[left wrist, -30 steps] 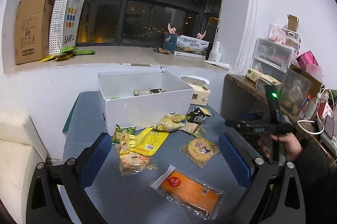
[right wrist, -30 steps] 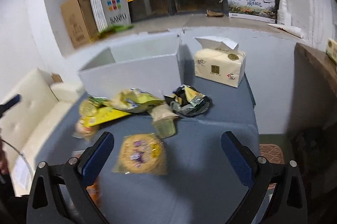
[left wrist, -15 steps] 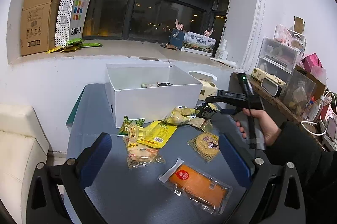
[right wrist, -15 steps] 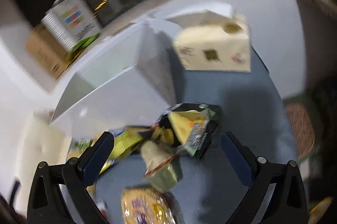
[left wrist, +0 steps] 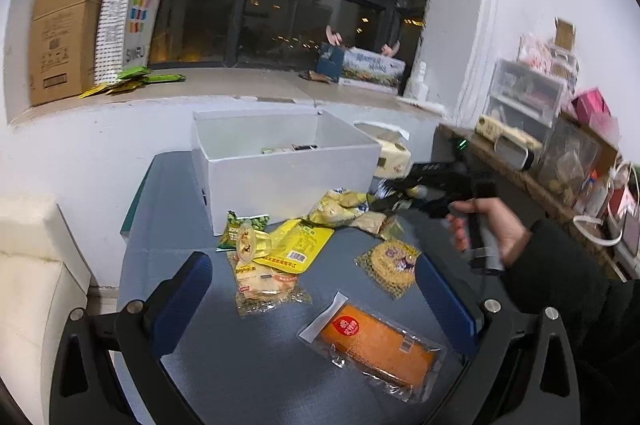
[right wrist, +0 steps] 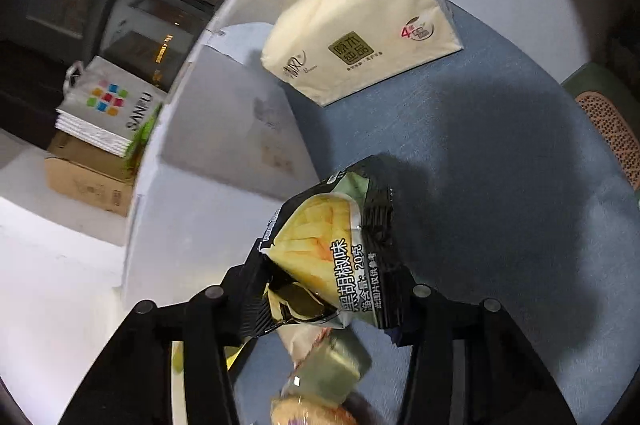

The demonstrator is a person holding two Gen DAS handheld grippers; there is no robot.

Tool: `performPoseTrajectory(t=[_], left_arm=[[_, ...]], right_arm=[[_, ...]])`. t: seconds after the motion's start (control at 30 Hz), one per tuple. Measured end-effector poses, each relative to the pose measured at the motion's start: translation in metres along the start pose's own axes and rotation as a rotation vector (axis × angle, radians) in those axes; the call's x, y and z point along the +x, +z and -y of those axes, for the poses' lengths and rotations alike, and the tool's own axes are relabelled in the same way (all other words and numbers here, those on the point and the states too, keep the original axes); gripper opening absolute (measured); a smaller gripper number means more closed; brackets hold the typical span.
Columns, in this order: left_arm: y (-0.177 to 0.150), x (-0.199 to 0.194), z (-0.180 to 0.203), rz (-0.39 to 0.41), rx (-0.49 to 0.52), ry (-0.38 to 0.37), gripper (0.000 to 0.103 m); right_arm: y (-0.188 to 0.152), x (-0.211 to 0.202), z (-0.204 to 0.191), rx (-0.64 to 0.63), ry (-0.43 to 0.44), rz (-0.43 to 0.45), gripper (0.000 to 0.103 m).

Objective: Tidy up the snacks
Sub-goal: 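Grasp the black-and-yellow chip bag with the right gripper, then grasp the yellow chip bag with the left gripper while right holds its bag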

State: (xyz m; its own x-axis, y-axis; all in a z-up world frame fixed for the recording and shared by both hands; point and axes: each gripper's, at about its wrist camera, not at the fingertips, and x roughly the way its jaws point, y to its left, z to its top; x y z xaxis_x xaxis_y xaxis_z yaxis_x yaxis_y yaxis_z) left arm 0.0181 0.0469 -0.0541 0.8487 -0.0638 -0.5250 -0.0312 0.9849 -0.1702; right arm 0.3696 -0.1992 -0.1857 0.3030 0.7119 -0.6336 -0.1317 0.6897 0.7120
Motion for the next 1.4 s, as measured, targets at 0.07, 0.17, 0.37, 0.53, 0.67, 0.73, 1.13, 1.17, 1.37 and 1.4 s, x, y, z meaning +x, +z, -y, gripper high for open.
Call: performPoseTrajectory(t=[0.07,0.17,0.37,0.53,0.67,0.73,1.13,1.17,1.37,1.4], left_arm=[[0.003,0.013,0.007,-0.02,0.058,0.014,0.103],[0.01,0.037,0.024,-0.042,0.197,0.047,0.103],[0.018,0.113,0.068,-0.097,0.545,0.173,0.103],[0.022,0.178,0.084,-0.157,0.687,0.193,0.103],[0.027,0.215,0.083,-0.214,0.696,0.159,0.103],[0.028,0.225,0.082,-0.214,0.696,0.142,0.103],[0.041,0.209,0.048,-0.16,0.377,-0.014,0.044],[0.045,0.196,0.043,-0.129,0.33,-0.031,0.044],[0.058,0.113,0.0,0.019,0.032,-0.189,0.043],[0.06,0.104,-0.006,0.033,-0.002,-0.207,0.043]], right_arm=[[-0.006,-0.016,-0.003,-0.048,0.026,0.026,0.052],[-0.018,-0.045,-0.011,-0.109,0.066,0.073,0.052],[-0.054,-0.114,-0.032,-0.265,0.126,0.17,0.052],[-0.086,-0.156,-0.043,-0.354,0.154,0.232,0.052],[-0.108,-0.18,-0.038,-0.386,0.17,0.254,0.052],[-0.115,-0.185,-0.034,-0.377,0.189,0.25,0.052],[-0.128,-0.19,-0.028,-0.391,0.178,0.244,0.052],[-0.129,-0.19,-0.029,-0.396,0.177,0.244,0.052],[-0.129,-0.18,-0.038,-0.417,0.16,0.224,0.052],[-0.13,-0.178,-0.042,-0.425,0.162,0.219,0.052]])
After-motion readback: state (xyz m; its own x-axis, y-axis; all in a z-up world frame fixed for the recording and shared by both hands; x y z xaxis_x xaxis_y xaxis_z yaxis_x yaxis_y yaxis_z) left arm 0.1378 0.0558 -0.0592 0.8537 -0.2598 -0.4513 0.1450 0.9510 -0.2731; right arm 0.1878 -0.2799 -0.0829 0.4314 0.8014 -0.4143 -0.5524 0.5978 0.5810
